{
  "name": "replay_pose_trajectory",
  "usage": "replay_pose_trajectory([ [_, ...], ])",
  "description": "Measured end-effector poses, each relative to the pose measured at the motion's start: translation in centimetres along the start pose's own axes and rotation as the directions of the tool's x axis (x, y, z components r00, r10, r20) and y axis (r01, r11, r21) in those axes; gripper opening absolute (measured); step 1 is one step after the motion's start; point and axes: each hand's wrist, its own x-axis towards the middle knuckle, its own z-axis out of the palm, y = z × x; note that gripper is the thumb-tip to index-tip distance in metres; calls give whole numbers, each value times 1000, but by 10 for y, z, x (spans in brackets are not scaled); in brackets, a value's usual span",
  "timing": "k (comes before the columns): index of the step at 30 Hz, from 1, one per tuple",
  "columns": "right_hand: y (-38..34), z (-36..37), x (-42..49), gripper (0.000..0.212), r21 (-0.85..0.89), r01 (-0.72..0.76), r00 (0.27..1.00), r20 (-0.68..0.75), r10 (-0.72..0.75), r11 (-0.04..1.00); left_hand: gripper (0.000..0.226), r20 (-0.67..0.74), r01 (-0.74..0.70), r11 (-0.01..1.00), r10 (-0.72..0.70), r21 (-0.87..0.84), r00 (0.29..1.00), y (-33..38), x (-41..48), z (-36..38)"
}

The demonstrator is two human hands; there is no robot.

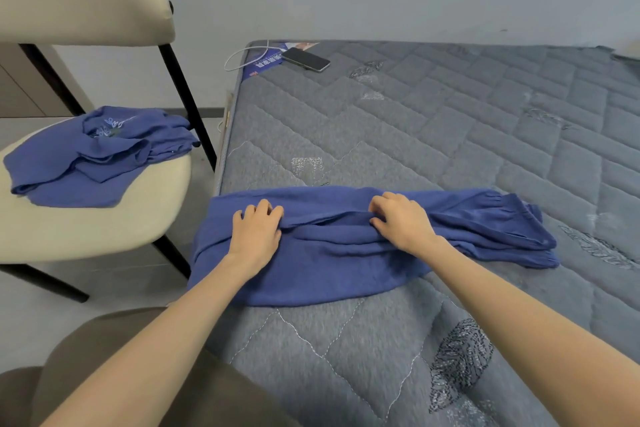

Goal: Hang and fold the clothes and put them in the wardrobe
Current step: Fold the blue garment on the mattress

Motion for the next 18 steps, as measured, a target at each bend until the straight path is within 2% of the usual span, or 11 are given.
replay_pose_trajectory([
  [4,2,-9,-12,17,100,41,979,-201,-20,994,9,-186,-92,981,59,-173,981,-9,-4,-8],
  [7,1,-13,-22,6,235,63,984,-177,-21,970,7,-199,-166,955,118,-244,973,-17,-13,-18],
  [8,0,-14,-26,2,262,65,988,-155,-25,963,8,-174,-195,945,153,-261,973,-20,-17,-20],
  [11,-5,-19,-41,8,268,57,998,-55,-44,962,11,-100,-275,910,256,-311,962,-29,-34,-24],
  [14,-9,-18,-58,10,227,36,993,103,-60,973,12,-17,-297,892,310,-342,951,-37,-51,-27],
  [18,-10,-10,-77,11,162,46,920,377,-105,986,17,229,-282,927,338,-246,913,-44,-70,-27],
])
